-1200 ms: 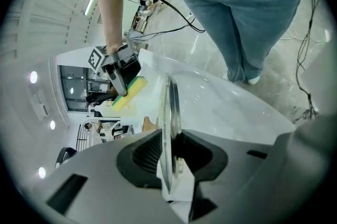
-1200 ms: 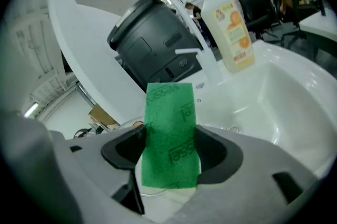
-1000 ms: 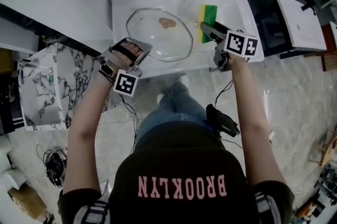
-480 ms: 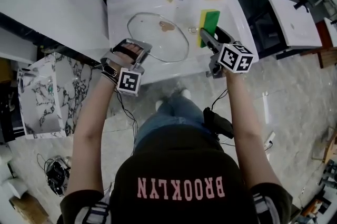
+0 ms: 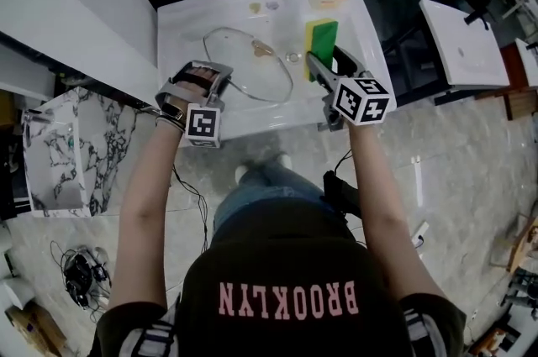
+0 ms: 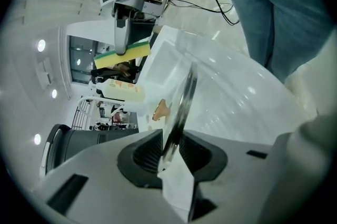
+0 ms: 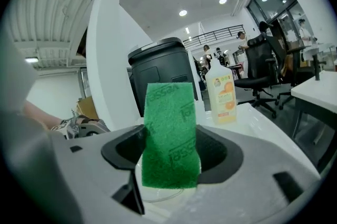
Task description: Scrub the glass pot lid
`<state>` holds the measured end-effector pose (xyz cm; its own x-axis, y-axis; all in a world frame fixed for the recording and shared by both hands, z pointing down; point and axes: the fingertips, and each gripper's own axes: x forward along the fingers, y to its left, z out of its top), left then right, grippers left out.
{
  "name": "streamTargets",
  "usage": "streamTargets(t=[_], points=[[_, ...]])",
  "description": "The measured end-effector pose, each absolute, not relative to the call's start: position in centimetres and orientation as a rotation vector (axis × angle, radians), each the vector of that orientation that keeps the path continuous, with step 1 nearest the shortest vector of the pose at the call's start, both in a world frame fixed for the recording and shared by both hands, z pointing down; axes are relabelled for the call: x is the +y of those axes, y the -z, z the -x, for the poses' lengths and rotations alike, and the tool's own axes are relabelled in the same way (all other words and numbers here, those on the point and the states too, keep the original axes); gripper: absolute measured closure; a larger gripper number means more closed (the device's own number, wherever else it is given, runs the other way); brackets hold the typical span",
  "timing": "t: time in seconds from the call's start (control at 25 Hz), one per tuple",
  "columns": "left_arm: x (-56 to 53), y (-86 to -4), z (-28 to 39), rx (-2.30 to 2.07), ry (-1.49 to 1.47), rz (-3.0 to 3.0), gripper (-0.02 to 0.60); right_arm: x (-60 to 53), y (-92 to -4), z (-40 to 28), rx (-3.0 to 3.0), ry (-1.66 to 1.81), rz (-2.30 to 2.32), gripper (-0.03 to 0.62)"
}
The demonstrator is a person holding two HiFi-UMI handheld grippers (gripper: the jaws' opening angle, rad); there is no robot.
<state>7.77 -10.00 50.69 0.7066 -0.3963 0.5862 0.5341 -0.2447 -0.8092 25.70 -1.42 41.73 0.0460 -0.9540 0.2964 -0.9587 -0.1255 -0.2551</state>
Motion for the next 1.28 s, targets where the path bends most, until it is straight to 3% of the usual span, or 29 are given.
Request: streamTargets(t=[1.28], points=[[-8.6,-51.8,-12.8,-0.164,0.976,1.611,0.494,1.1,-44.1,-27.9,-1.901,-0.477,-2.219,0.315]])
